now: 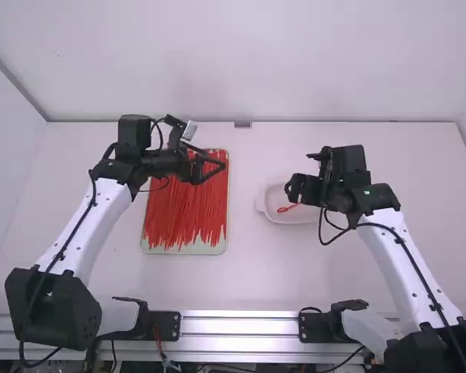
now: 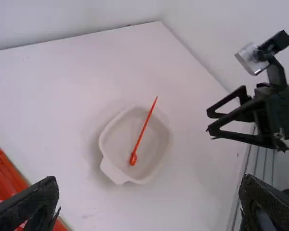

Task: Fasten the cable tie

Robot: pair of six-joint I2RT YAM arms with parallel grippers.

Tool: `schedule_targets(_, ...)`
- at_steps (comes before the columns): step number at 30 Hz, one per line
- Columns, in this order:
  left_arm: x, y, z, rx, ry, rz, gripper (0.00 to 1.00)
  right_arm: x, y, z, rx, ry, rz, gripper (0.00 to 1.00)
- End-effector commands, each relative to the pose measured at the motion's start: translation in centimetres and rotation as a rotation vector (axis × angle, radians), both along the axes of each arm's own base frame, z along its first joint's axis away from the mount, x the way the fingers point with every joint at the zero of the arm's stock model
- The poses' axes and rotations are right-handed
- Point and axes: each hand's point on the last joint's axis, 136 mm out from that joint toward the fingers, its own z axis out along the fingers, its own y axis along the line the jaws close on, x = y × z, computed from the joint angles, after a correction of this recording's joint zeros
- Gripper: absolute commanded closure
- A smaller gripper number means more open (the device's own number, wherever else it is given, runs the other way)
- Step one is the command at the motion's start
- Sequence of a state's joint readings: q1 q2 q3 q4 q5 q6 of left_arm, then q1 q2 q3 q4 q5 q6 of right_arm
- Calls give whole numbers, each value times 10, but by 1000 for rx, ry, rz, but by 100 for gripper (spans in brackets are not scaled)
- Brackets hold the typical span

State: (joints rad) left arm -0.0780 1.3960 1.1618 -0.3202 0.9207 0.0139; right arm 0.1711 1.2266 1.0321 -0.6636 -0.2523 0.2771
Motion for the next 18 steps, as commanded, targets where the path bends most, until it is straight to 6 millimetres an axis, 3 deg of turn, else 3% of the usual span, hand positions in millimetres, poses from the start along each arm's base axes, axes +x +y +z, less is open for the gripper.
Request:
schedule_targets(1,0,16,15,10,-53,67,5,2,-14,9,-32,-62,-22,6)
schedule_targets(5,4,37,16,36,-102,151,10,5,-38,10,-95,-130,-65,11)
schedule_targets(11,-1,48,18,77,-195,230,19,6,-84,13,-228,-247,-151,21)
schedule_targets(18,-8,65,23,123,-324,349,31,-2,-97,18,-341,-402,-146,35)
